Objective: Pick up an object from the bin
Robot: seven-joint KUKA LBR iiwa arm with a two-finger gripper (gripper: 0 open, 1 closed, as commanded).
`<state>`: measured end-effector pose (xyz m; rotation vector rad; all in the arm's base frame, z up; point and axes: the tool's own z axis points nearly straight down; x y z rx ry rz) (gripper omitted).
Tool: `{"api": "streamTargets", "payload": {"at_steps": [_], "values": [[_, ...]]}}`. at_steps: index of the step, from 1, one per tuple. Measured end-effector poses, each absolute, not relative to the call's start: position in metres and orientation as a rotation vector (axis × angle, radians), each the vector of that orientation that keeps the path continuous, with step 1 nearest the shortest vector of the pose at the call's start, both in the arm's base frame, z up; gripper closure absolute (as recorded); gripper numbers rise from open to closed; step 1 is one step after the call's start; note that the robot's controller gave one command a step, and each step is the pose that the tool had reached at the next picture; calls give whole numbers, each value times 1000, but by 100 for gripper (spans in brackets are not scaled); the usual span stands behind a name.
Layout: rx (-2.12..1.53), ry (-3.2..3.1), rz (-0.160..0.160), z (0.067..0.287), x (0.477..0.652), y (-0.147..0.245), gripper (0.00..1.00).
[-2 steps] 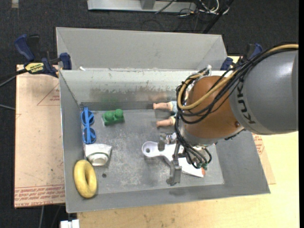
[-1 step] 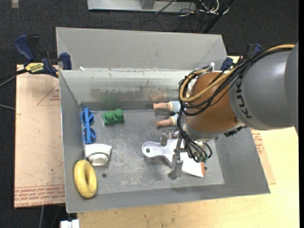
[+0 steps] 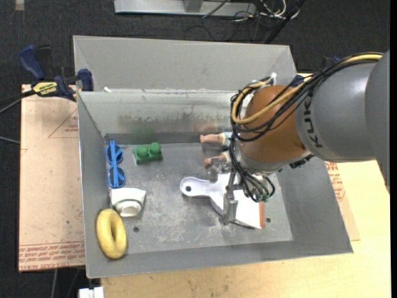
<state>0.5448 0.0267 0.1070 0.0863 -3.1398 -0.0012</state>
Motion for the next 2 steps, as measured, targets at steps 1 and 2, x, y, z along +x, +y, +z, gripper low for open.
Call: {"api": "streamTargets", "payload": {"at_steps": [1,2], "values": [[-266,-3144,-17,77,553,25,100],[-267,-3144,-17,77,553,25,100]]}}
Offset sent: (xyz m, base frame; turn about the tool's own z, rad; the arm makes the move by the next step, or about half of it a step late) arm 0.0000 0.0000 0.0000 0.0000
